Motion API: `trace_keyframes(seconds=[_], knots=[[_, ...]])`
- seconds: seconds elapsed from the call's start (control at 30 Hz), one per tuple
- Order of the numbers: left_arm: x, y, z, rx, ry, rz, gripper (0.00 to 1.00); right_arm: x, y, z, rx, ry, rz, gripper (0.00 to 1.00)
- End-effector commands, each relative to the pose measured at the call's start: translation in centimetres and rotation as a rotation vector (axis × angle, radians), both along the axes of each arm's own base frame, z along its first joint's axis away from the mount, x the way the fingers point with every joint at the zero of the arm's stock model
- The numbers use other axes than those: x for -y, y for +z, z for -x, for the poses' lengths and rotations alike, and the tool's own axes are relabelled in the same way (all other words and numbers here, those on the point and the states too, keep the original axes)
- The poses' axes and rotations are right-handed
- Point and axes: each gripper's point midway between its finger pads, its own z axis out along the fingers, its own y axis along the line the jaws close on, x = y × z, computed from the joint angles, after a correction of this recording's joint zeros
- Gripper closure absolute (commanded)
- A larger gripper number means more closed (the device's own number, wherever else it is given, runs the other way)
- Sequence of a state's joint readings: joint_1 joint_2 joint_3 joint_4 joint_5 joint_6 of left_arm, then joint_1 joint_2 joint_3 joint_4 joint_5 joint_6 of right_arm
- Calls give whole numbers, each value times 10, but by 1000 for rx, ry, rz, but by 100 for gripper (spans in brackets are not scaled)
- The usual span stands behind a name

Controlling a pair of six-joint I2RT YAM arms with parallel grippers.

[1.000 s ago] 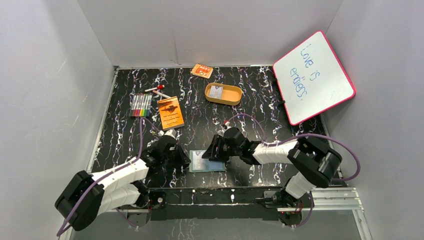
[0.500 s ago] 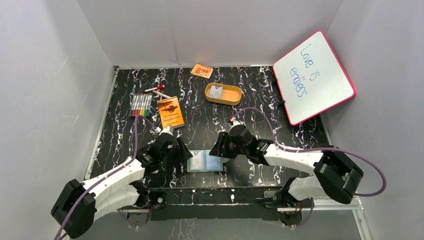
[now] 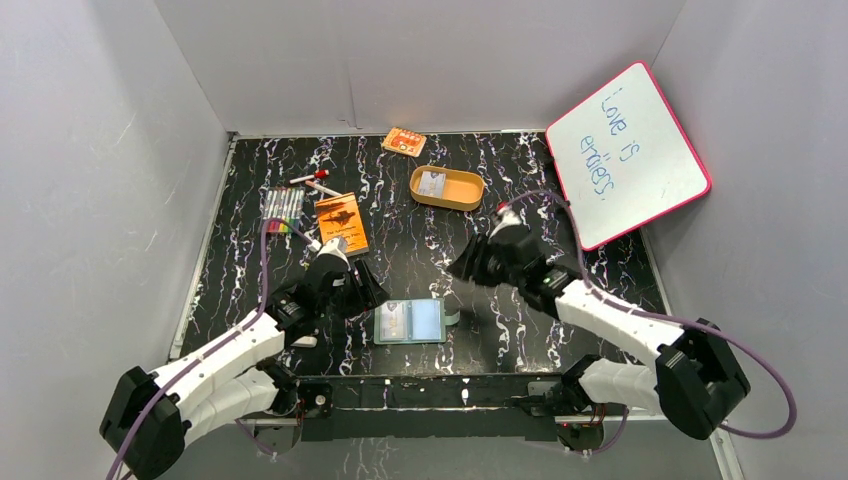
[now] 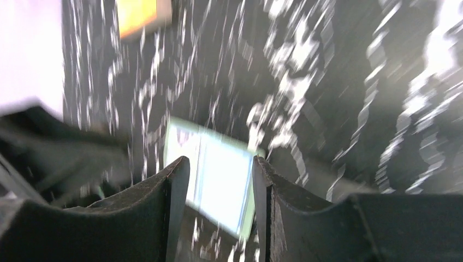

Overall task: Put the credit cards into the card holder
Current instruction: Pick up the credit card from the storage box.

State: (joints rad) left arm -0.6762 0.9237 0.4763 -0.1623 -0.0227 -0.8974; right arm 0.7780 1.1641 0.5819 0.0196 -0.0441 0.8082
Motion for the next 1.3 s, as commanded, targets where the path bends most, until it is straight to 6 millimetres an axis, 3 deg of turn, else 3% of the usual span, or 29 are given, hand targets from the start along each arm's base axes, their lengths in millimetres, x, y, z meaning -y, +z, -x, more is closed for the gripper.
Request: trace_keyframes(seconds=[0.0,0.1,0.2,0.33,0.37,0.47,0.5,0.57,0.73,0.93,1.27], knots=[[-6,21,-8,62,13,-28,41,38,72,-89,249,-229,-33,44],[-7,27,-11,84,17,-28,40,52,99,-135,322,-355,-84,41],[-6,29,-11,85,5,-32,40,43,110,-177,321,-352,-107,37],[2,39,-7,95,-51,-8,39,18,82,-230,244,-302,-28,32],[3,41,-6,102,-61,3,36,9,87,-243,254,-279,-34,31],[0,44,-4,121,-56,9,26,-7,82,-270,267,-240,-46,27],[-2,44,-4,128,-50,7,23,-11,75,-280,259,-233,-35,19],[-5,42,-2,131,-46,4,21,-16,61,-296,229,-227,-9,16],[-4,35,-1,108,-40,9,20,-18,30,-317,204,-247,36,20],[-5,19,2,63,-13,12,20,-17,0,-327,163,-264,44,28],[-7,13,3,49,-2,7,20,-25,-21,-331,123,-246,-13,29]])
